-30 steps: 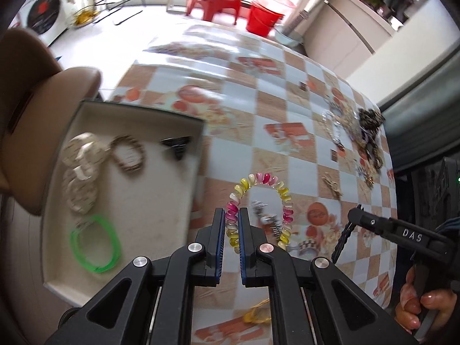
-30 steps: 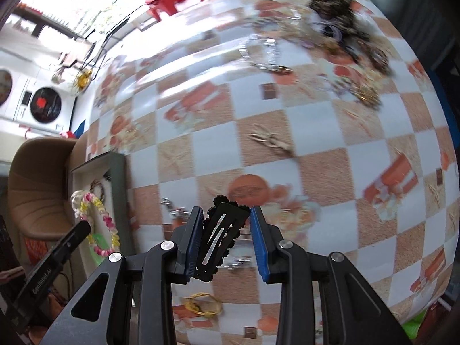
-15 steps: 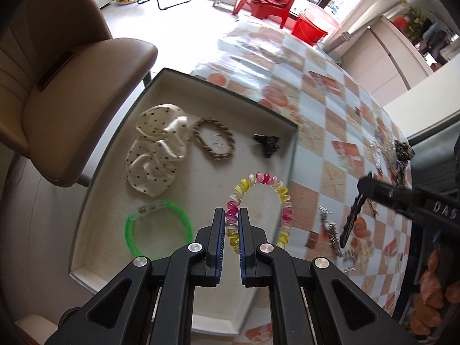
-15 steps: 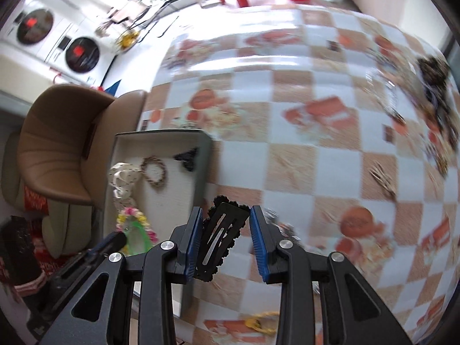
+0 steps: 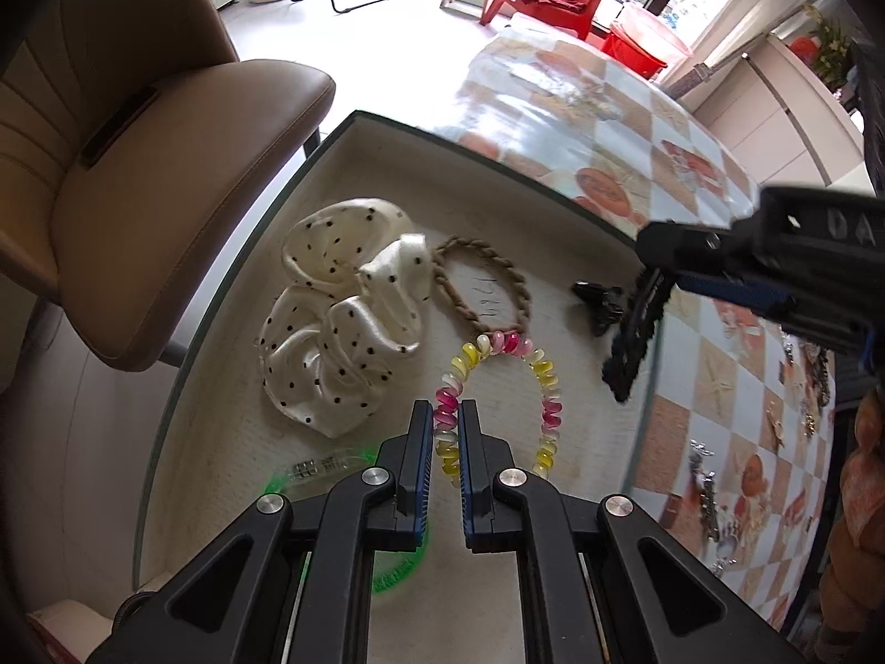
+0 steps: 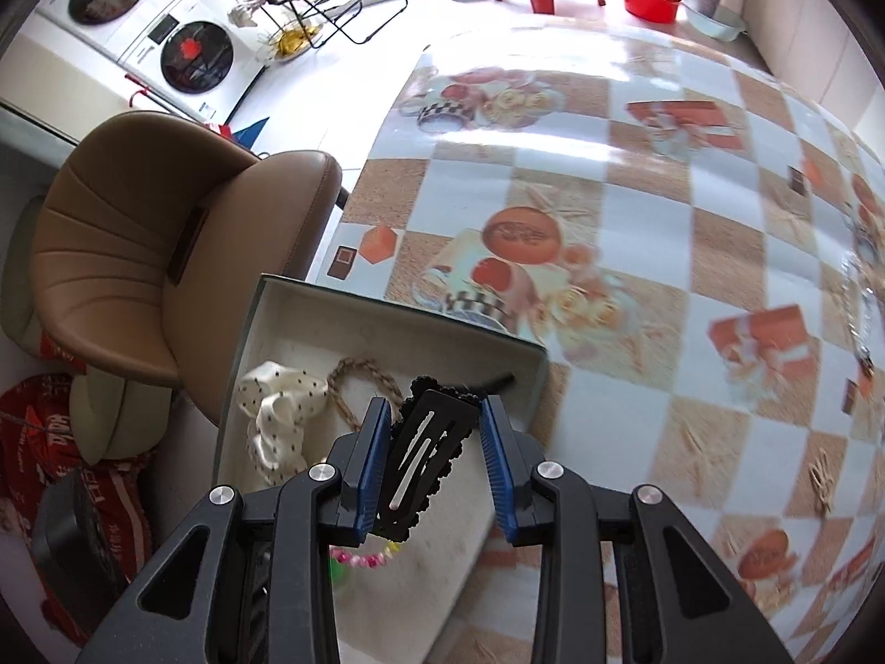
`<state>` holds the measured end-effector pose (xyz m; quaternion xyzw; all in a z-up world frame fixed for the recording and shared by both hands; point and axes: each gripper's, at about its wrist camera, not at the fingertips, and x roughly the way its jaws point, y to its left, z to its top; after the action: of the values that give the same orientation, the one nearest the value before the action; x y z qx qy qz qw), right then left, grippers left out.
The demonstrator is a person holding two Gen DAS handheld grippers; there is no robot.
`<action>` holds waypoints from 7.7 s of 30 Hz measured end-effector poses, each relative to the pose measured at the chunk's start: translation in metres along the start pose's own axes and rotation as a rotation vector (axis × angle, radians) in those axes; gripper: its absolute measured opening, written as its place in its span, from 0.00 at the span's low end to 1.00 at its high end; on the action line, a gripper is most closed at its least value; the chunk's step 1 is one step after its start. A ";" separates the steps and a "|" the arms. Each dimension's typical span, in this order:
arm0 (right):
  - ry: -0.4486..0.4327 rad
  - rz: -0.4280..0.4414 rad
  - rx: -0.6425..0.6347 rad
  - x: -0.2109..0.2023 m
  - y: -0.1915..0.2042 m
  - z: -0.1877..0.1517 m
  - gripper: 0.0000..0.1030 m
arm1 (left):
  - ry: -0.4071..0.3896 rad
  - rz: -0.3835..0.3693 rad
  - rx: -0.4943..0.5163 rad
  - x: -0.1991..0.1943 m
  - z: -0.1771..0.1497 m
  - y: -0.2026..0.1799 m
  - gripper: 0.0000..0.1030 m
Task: Organize jewelry
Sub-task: 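Carry the beaded bracelet and black snap clips over the white tray, then lower both held items into the tray and open both grippers, then move both open grippers back over the jewelry on the table, then grasp the silver rhinestone hair clip with the left gripper while the right grasps the cream bunny-ear clip, then carry the rhinestone clip and bunny-ear clip over the white tray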
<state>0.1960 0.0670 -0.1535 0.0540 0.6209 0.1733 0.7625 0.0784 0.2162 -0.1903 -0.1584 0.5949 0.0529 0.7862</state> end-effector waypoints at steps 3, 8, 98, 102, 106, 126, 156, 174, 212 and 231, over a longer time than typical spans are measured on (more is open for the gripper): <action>0.015 0.004 0.002 0.014 0.002 0.007 0.35 | 0.002 0.018 0.004 0.006 0.000 0.001 0.11; 0.034 0.016 -0.011 0.031 0.008 0.014 0.35 | -0.002 0.038 0.012 0.012 0.001 0.001 0.11; -0.045 -0.032 0.384 -0.115 -0.211 -0.161 0.85 | -0.017 0.137 0.368 -0.048 -0.055 -0.126 1.00; -0.027 -0.050 0.396 -0.120 -0.225 -0.170 0.85 | 0.008 0.098 0.395 -0.047 -0.062 -0.148 1.00; -0.006 -0.062 0.404 -0.120 -0.234 -0.179 0.85 | 0.049 0.067 0.403 -0.039 -0.069 -0.168 1.00; 0.067 -0.191 0.220 -0.094 -0.262 -0.158 0.85 | 0.225 0.010 0.305 0.029 -0.081 -0.207 1.00; 0.081 -0.324 -0.049 -0.037 -0.252 -0.095 0.70 | 0.250 0.064 0.291 0.058 -0.095 -0.263 0.23; 0.044 -0.249 0.056 -0.064 -0.248 -0.097 0.09 | 0.230 -0.089 0.339 0.023 -0.101 -0.248 0.13; -0.011 -0.094 0.045 -0.115 -0.140 -0.129 0.09 | 0.041 -0.152 0.234 -0.087 -0.070 -0.114 0.13; 0.050 0.005 -0.204 -0.060 -0.005 -0.100 0.09 | 0.046 -0.076 0.055 -0.093 -0.078 0.002 0.13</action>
<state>0.0909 0.0290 -0.1219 -0.0268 0.6189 0.2389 0.7478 -0.0201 0.2038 -0.1213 -0.1604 0.6075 0.0032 0.7779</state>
